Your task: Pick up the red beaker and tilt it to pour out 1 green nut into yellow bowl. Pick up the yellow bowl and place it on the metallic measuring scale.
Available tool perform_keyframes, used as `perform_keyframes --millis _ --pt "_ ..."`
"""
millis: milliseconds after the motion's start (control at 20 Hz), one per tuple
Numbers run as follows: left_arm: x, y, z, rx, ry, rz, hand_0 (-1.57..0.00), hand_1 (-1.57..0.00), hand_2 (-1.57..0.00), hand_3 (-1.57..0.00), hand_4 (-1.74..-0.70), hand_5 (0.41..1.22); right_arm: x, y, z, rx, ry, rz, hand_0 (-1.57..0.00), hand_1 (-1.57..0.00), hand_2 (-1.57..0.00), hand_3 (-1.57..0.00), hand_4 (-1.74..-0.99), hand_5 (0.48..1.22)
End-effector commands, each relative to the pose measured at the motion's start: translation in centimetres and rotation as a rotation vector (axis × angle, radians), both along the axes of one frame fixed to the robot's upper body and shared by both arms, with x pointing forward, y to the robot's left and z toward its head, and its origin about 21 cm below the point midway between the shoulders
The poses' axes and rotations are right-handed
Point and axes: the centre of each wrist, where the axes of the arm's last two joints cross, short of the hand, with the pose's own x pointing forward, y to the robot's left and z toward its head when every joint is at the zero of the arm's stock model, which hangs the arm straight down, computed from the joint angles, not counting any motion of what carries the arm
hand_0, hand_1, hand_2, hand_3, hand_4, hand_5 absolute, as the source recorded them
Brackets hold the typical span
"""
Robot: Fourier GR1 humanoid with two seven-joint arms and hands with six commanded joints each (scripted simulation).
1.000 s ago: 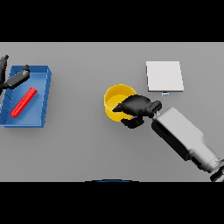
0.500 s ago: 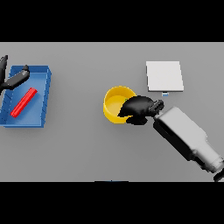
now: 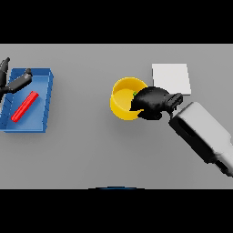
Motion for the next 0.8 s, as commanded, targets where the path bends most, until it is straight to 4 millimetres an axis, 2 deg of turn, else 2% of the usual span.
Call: perform_keyframes --millis 0,100,300,500,600,750 --pt "0.1 0.2 0.5 0.002 -0.005 0.007 0.00 0.00 0.00 0.00 -0.80 0.720 0.1 -0.1 0.9 -0.011 -0.020 -0.021 -1.56 -1.56 -1.54 -1.34 -1.726 1.219" --pt "0.0 0.1 -0.2 -0.006 0.000 0.005 0.00 0.00 0.00 0.00 -0.80 0.723 0.3 -0.5 2.1 -0.018 -0.045 -0.059 -1.56 -1.56 -1.55 -1.29 -1.723 1.219" --pt "0.0 0.3 0.6 0.015 -0.010 0.005 0.00 0.00 0.00 0.00 -0.80 0.723 1.1 -0.2 3.0 -0.011 -0.060 -0.063 -1.57 -1.57 -1.56 -1.24 -1.719 1.220" --pt "-0.1 0.1 0.4 0.002 -0.021 -0.002 0.00 0.00 0.00 0.00 -0.81 0.741 2.7 -1.9 4.4 -0.016 -0.134 -0.104 -1.57 -1.57 -1.57 -1.33 -1.720 1.221" --pt "-0.2 0.1 0.9 0.017 -0.015 0.004 0.00 0.00 0.00 0.00 -0.80 0.737 3.6 -3.0 5.1 -0.026 -0.162 -0.148 -1.57 -1.57 -1.57 -1.27 -1.719 1.221" --pt "-0.7 -0.2 0.8 0.017 0.000 0.013 0.00 0.00 0.00 0.00 -0.81 0.739 5.1 -5.0 4.8 -0.024 -0.174 -0.233 -1.57 -1.57 -1.57 -1.23 -1.720 1.221"
